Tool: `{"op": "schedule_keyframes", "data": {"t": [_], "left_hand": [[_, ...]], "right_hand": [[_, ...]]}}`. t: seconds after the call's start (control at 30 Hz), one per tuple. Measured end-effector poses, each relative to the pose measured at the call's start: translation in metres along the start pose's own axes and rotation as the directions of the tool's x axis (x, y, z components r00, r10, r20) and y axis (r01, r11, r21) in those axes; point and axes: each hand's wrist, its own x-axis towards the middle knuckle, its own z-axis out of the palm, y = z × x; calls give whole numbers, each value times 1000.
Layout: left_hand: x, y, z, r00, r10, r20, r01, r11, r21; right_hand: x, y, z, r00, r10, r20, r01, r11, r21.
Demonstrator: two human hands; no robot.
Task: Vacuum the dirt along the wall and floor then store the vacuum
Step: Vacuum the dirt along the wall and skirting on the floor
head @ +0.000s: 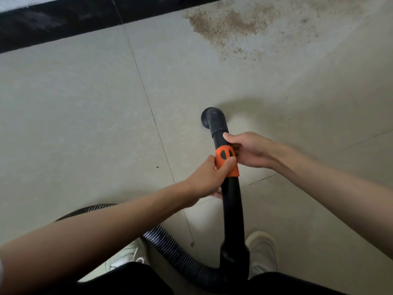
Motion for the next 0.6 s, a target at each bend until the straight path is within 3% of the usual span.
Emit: {"op": "schedule_keyframes", "data": {"t": [0.33, 0.6], "left_hand": [[-30, -38, -6, 990, -133, 44, 130, 989, 65], [3, 2, 14, 987, -91, 133, 80, 993, 87]], "right_hand": [[-19, 35, 21, 994, 98, 50, -98, 995, -9], [-22, 15, -12, 988, -26, -150, 45, 991, 125]]}}
